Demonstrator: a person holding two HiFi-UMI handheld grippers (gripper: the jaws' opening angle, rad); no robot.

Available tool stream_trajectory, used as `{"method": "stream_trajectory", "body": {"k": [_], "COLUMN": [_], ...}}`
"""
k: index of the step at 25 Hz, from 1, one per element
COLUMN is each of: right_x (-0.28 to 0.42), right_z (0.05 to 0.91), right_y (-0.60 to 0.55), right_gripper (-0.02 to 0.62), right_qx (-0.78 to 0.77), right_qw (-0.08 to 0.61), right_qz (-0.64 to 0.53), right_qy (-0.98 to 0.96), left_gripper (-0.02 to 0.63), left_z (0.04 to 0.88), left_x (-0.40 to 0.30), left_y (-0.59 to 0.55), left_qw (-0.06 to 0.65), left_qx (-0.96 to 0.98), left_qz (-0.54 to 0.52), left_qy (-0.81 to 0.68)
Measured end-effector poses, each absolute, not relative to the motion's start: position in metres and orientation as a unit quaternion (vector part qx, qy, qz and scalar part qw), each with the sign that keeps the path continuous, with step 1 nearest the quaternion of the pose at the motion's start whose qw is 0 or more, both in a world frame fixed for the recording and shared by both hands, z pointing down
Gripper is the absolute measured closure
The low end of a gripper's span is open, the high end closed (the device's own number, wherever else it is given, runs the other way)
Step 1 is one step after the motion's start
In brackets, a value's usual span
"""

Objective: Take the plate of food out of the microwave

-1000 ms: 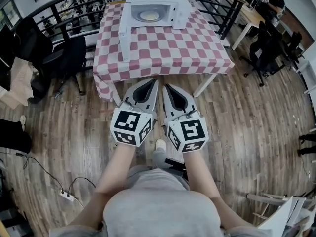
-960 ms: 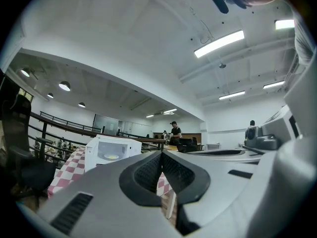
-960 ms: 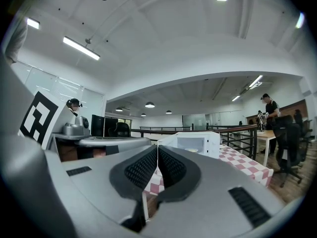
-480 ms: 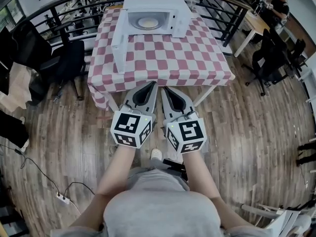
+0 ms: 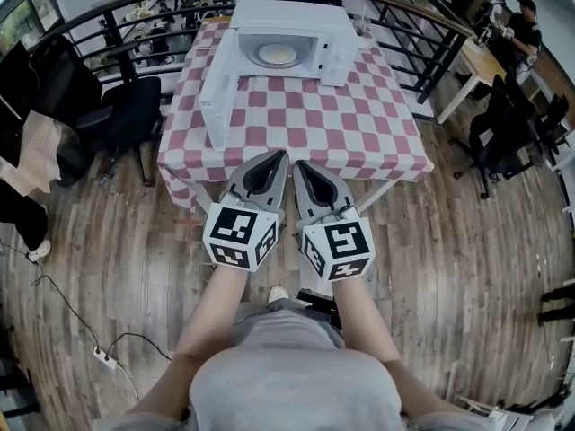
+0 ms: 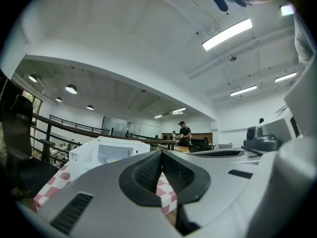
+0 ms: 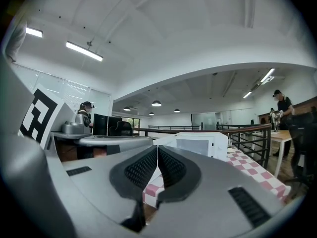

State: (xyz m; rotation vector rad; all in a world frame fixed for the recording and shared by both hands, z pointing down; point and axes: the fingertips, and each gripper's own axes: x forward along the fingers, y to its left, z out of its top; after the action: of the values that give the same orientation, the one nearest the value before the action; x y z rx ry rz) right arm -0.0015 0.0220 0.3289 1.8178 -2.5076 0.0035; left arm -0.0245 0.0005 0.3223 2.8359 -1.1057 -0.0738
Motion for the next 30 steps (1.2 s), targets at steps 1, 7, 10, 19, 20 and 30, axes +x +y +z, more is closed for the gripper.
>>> {"method": "stream_trajectory", "body": {"k": [1,7,10,19,20,30], "right_x": [0.001,0.009,0.015,0.039,0.041,0.065], "right_z": [0.330,0.337,0.337,0.344,0.344,0.344], "right_y": [0.018,0.000,-0.006,-0.031,-0.035,-0.093], "right_gripper": [0.569,0.569,0.569,0.569,0.569,0.569], "right_qx": [0.585,0.578,0.577,0.583,0.583,0.580], "right_qw": [0.023,0.025,0.025,0.022,0.021,0.019], "right_qz": [0.002,0.008,0.007,0.012,0.012,0.008], "right_qy": [-0.810,-0.816,-0.816,-0.812,-0.812,-0.814], "left_gripper": [0.603,0.602,0.602,0.601,0.602,0.601], "left_z": [0.323,0.329,0.329,0.333,0.334,0.334], "left_x": [-0.022,-0.016,-0.012,0.009,0.011,0.032], "left_y": [-0.003,-0.022,-0.032,-0.058,-0.062,-0.122], "left_qw": [0.048,0.056,0.059,0.062,0.062,0.072], "left_qx": [0.930,0.925,0.922,0.924,0.924,0.923], "left_qz": [-0.023,-0.024,-0.027,-0.027,-0.028,-0.037], "left_qy": [-0.364,-0.376,-0.381,-0.376,-0.376,-0.377]}}
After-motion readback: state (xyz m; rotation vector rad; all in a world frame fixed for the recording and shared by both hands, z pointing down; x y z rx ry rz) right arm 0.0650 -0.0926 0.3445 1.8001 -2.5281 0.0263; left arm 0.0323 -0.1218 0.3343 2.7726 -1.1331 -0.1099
